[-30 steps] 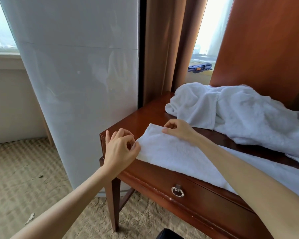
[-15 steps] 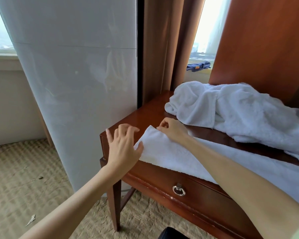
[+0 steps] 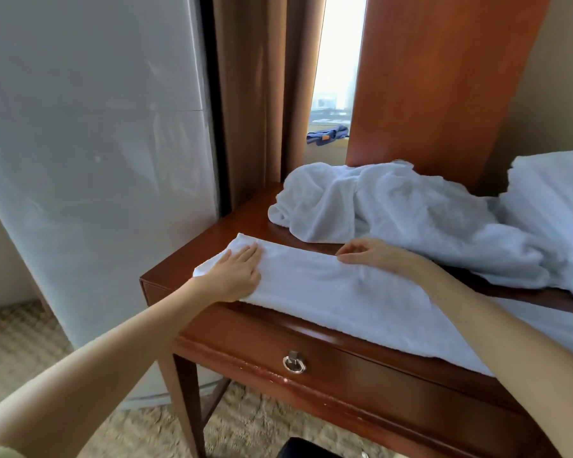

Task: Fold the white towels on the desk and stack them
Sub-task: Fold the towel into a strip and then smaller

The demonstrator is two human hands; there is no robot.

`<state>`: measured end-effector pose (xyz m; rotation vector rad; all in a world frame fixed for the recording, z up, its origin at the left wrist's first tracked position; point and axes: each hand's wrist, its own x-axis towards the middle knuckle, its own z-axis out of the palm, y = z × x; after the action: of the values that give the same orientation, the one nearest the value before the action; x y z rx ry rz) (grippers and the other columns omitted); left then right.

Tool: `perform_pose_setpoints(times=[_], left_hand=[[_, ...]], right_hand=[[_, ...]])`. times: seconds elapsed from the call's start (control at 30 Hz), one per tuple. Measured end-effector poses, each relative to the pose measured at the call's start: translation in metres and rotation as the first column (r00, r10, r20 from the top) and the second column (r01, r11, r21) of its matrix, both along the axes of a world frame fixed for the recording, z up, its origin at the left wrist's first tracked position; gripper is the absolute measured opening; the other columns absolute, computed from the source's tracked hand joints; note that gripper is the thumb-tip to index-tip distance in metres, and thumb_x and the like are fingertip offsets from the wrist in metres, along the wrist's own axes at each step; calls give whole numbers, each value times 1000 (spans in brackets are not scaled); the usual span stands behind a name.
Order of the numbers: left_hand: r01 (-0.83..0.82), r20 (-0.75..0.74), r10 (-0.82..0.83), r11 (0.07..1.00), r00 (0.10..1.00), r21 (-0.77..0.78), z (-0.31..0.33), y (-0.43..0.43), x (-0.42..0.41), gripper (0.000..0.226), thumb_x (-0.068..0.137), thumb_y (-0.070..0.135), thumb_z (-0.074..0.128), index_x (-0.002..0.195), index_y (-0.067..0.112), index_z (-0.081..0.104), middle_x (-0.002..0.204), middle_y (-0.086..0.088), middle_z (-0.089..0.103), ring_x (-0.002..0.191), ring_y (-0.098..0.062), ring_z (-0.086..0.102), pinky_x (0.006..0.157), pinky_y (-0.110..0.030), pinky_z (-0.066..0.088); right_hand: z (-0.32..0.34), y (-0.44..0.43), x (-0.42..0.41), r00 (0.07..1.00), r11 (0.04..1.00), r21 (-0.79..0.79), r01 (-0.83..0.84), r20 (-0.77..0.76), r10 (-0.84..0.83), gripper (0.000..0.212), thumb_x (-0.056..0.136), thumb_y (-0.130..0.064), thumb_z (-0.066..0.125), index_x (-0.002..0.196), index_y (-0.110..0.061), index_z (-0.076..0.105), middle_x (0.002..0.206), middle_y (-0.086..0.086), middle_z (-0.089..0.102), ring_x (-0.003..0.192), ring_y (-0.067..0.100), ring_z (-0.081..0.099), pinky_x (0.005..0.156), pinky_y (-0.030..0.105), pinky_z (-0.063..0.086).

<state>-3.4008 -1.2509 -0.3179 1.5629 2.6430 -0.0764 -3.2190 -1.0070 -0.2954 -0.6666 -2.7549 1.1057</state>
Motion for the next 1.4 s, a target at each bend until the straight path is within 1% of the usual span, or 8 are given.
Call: perform_pose_setpoints(times=[0.17, 0.4, 0.77, 0.87, 1.03, 1.17, 1.27, 1.4], left_hand=[[-43, -125, 31, 995, 992, -92, 14, 16, 19, 58, 103, 18, 26, 154, 8, -1, 162, -6, -11, 149, -20, -9, 118, -54, -1], [422, -78, -415, 899, 906, 119, 11, 78, 142, 63, 104, 43, 22, 154, 18, -5, 159, 6, -18, 144, -6, -19, 120, -43, -7], [753, -1, -760, 643, 650, 137, 4, 151, 274, 73, 89, 72, 13, 150, 42, -14, 156, 16, -27, 140, 1, -28, 117, -39, -17], [802, -2, -809, 582, 588, 133, -2, 168, 296, 71, 88, 74, 12, 148, 46, -14, 155, 19, -25, 140, 1, -28, 118, -40, -16], [834, -26, -839, 535, 543, 138, -11, 188, 324, 68, 90, 71, 17, 148, 48, -10, 156, 18, -24, 141, -2, -27, 118, -44, -16], [847, -48, -858, 493, 511, 200, -18, 191, 325, 56, 95, 64, 15, 147, 53, -3, 157, 17, -23, 142, -3, -27, 117, -42, -18], [856, -13, -876, 468, 482, 220, -20, 193, 322, 54, 97, 60, 17, 147, 54, -2, 159, 18, -14, 144, -2, -20, 120, -41, -13], [870, 5, -886, 457, 464, 188, -20, 193, 323, 57, 95, 63, 19, 147, 54, -4, 158, 21, -12, 145, -1, -16, 121, -38, -10]], right_hand=[[-7, 36, 77, 999, 998, -47, 47, -14, -48, 23, 85, -39, 71, 98, -20, 73, 91, -18, 65, 77, -14, 58, 76, 12, 42], [14, 63, 167, 988, 987, -68, 143, 59, -140, 56, 67, -72, 67, 55, -23, 42, 53, -7, 40, 48, 9, 39, 54, 22, 32], [15, 105, 352, 916, 922, 81, 379, 112, -386, 45, 84, -38, 73, 63, -6, 49, 64, 2, 36, 60, 16, 35, 61, 30, 24], [11, 112, 385, 866, 869, 65, 490, 79, -494, 53, 83, -40, 74, 55, -17, 35, 57, -4, 27, 52, 12, 28, 57, 30, 17], [-7, 115, 400, 732, 756, -133, 641, -191, -654, 48, 88, -42, 67, 64, -19, 33, 63, -2, 26, 55, 9, 31, 58, 30, 15], [-19, 116, 394, 656, 707, -223, 671, -267, -707, 26, 93, -42, 59, 78, -21, 54, 78, -13, 49, 66, -8, 48, 63, 18, 37], [-25, 119, 393, 700, 709, -151, 689, -118, -705, 42, 91, -38, 63, 127, -18, 53, 129, -7, 49, 116, 8, 47, 90, 26, 40], [-34, 108, 386, 599, 586, 124, 801, -175, -781, 48, 93, -41, 60, 134, -19, 48, 138, 2, 51, 114, 22, 55, 79, 31, 44]])
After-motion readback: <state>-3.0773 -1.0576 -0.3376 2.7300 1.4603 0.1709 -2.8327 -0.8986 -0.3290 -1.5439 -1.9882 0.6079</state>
